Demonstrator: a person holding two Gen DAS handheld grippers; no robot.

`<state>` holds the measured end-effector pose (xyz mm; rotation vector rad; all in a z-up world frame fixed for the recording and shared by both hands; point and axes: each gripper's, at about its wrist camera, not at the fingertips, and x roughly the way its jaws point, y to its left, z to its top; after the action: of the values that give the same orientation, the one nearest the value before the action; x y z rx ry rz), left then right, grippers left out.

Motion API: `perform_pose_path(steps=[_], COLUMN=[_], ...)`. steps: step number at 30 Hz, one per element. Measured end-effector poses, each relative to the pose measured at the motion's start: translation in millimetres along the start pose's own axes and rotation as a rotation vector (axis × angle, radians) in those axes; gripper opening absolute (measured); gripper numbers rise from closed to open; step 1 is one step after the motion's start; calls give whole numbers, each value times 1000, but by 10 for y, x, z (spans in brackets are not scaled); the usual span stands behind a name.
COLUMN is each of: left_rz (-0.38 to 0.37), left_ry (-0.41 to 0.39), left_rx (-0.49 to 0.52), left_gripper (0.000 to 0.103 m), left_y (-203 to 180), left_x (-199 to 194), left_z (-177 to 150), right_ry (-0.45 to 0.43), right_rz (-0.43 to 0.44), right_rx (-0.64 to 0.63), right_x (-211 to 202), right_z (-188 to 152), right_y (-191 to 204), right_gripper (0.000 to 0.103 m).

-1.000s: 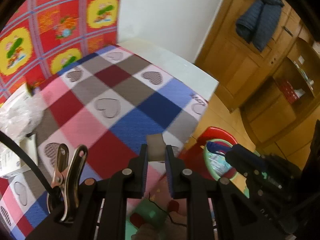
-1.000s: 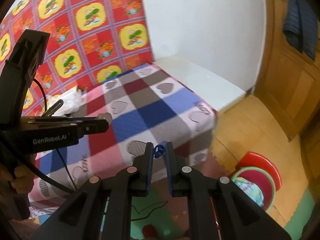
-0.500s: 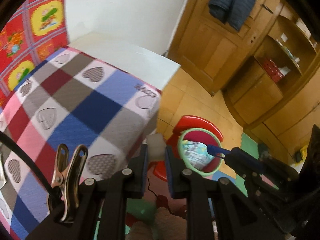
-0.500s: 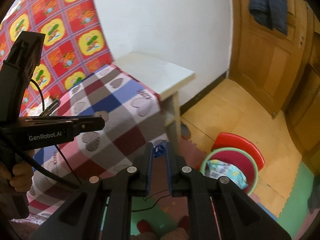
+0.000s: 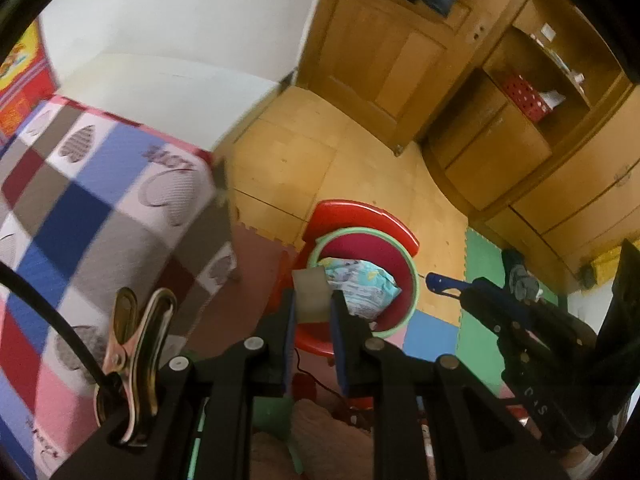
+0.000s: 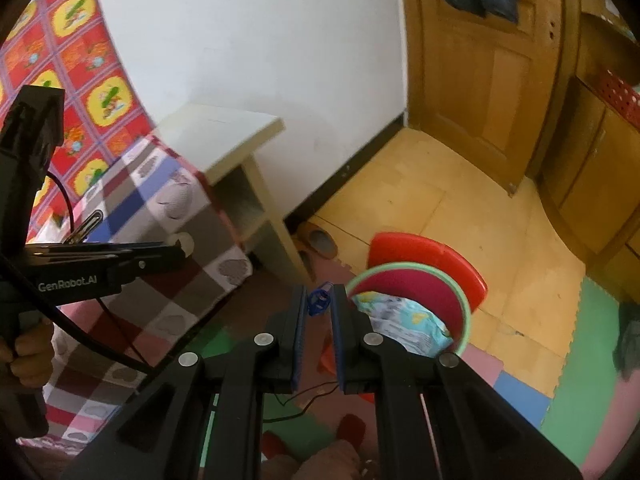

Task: Collect trash
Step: 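Carry the blue item with the right tool while the left tool carries the tan strip to the bucket, then open both tools over the red bucket to drop blue item and tan strip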

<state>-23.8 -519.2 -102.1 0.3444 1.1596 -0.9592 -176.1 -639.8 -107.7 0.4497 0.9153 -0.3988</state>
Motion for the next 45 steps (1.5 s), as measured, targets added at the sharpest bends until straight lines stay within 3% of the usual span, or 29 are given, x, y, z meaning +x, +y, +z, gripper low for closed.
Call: perform_pose_path(steps=[9, 17, 34, 45], left_rz=[-43, -55, -61, -59], left_ry=[65, 172, 301, 348], left_rx=[69, 122, 246, 237], left_gripper=[17, 17, 17, 38], left_y=[-438, -711, -907, -904], left_x=[613, 1374, 2527, 2717], left_z=[70, 55, -50, -105], right_ry=[64, 124, 232, 265], right_rz=[-27, -28, -55, -53], right_rx=[41, 89, 149, 168], right_x=[312, 727, 1334, 1498], right_z=[-151, -350, -712, -784], right_y=[-526, -902, -1307, -1345], right_gripper=[13, 13, 13, 13])
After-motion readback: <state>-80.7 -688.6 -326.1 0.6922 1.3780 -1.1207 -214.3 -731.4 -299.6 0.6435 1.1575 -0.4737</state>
